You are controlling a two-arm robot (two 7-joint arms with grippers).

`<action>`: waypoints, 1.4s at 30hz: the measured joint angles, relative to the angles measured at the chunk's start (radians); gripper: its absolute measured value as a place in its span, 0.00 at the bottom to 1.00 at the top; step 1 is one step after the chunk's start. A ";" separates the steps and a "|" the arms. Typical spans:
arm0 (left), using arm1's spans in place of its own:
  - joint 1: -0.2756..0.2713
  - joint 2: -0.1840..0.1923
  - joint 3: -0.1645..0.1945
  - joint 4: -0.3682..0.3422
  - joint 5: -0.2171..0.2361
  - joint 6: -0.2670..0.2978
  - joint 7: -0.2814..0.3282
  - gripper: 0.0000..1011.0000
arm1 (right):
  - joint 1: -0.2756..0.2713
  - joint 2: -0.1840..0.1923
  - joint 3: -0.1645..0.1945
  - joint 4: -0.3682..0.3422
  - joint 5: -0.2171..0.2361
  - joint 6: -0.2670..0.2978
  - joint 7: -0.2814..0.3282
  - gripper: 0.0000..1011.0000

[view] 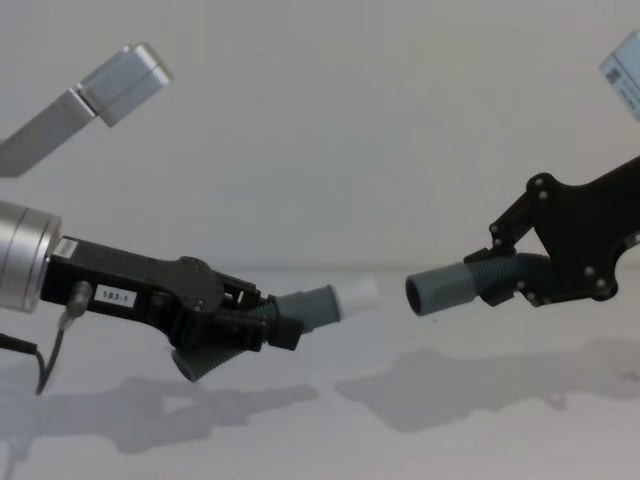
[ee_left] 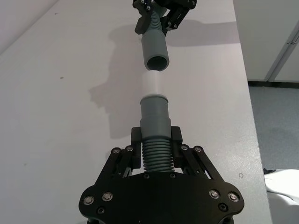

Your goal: Use both hands to pick up one end of the pipe from the table, align the ends, and insert them.

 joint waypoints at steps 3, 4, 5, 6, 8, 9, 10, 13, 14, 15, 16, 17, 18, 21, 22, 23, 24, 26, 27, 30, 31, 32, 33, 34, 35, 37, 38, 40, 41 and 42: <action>-0.002 -0.004 0.004 0.003 0.000 0.000 0.002 0.33 | 0.000 0.000 0.000 0.000 0.000 0.000 0.000 0.23; -0.003 -0.004 0.005 0.004 0.000 0.000 0.002 0.33 | 0.000 0.000 0.000 0.000 0.000 0.000 0.000 0.23; -0.004 -0.006 0.007 0.006 -0.001 0.000 0.003 0.33 | 0.000 0.000 0.000 0.000 0.000 0.000 0.000 0.23; -0.004 -0.007 0.008 0.007 -0.001 0.000 0.004 0.33 | 0.000 0.000 0.000 0.000 0.000 0.000 0.000 0.23; -0.004 -0.008 0.010 0.008 -0.002 0.000 0.004 0.33 | 0.000 0.000 0.000 0.000 0.000 0.000 0.000 0.23; -0.005 -0.011 0.012 0.010 -0.003 0.000 0.005 0.33 | 0.000 0.000 0.000 0.000 0.000 0.000 0.000 0.23; -0.005 -0.011 0.013 0.011 -0.003 0.000 0.006 0.33 | 0.000 0.000 0.000 0.000 0.000 0.000 0.000 0.23; -0.007 -0.015 0.016 0.015 -0.006 0.000 0.008 0.33 | 0.000 0.000 0.000 0.000 0.000 0.000 0.000 0.23; -0.007 -0.016 0.017 0.015 -0.006 0.000 0.008 0.33 | 0.000 0.000 0.000 0.000 0.000 0.000 0.000 0.23; -0.008 -0.017 0.018 0.016 -0.006 0.000 0.009 0.33 | 0.000 0.000 0.000 0.000 0.000 0.000 0.000 0.23; -0.008 -0.019 0.020 0.018 -0.008 -0.001 0.010 0.33 | 0.000 0.000 0.000 0.000 0.000 0.000 0.000 0.23; -0.009 -0.020 0.021 0.020 -0.008 -0.002 0.010 0.33 | 0.000 0.000 0.000 0.000 0.000 0.000 0.000 0.23; -0.009 -0.021 0.022 0.020 -0.009 -0.003 0.011 0.33 | 0.000 0.000 0.000 0.000 0.000 0.000 0.000 0.23; -0.011 -0.025 0.025 0.023 -0.012 -0.004 0.013 0.33 | 0.000 0.000 0.000 0.000 0.000 0.000 0.000 0.23; -0.011 -0.026 0.026 0.024 -0.012 -0.005 0.014 0.33 | 0.000 0.000 0.000 0.000 0.000 0.000 0.000 0.23; -0.011 -0.027 0.026 0.024 -0.013 -0.005 0.014 0.33 | 0.000 0.000 0.000 0.000 0.000 0.000 0.000 0.23; -0.011 -0.028 0.027 0.025 -0.014 -0.005 0.015 0.33 | 0.000 0.000 0.000 0.000 0.000 0.000 0.000 0.23; -0.012 -0.030 0.029 0.026 -0.016 -0.006 0.017 0.33 | 0.000 0.000 0.000 0.000 0.000 0.000 0.000 0.23; -0.013 -0.031 0.029 0.027 -0.017 -0.007 0.017 0.33 | 0.000 0.000 0.000 0.000 0.000 0.000 0.000 0.23; -0.014 -0.033 0.031 0.028 -0.020 -0.008 0.019 0.33 | 0.000 0.000 0.000 0.000 0.000 0.000 0.000 0.23; -0.014 -0.034 0.033 0.028 -0.021 -0.008 0.021 0.33 | 0.000 0.000 0.000 0.000 0.000 0.000 0.000 0.23; -0.015 -0.035 0.033 0.028 -0.022 -0.008 0.021 0.33 | 0.000 0.000 0.000 0.000 0.000 0.000 0.000 0.23; -0.015 -0.035 0.034 0.029 -0.022 -0.009 0.021 0.33 | 0.000 0.000 0.000 0.000 0.000 0.000 0.000 0.23; -0.016 -0.036 0.035 0.029 -0.023 -0.009 0.022 0.33 | 0.000 0.000 0.000 0.000 0.000 0.000 0.000 0.23; -0.016 -0.036 0.035 0.030 -0.024 -0.009 0.023 0.33 | 0.000 0.000 0.000 0.000 0.000 0.000 0.000 0.23; -0.017 -0.037 0.037 0.031 -0.026 -0.010 0.024 0.33 | 0.000 0.000 0.000 0.000 0.000 0.000 0.000 0.23; -0.017 -0.038 0.037 0.031 -0.027 -0.010 0.025 0.33 | 0.000 0.000 0.000 0.000 0.000 0.000 0.000 0.23; -0.018 -0.039 0.039 0.033 -0.029 -0.010 0.027 0.33 | 0.000 0.000 0.000 0.000 0.000 0.000 0.000 0.23; -0.019 -0.039 0.040 0.033 -0.029 -0.010 0.027 0.33 | 0.000 0.000 0.000 0.000 0.000 0.000 0.000 0.23; -0.019 -0.039 0.040 0.034 -0.030 -0.010 0.028 0.33 | 0.000 0.000 0.000 0.000 0.000 0.000 0.000 0.23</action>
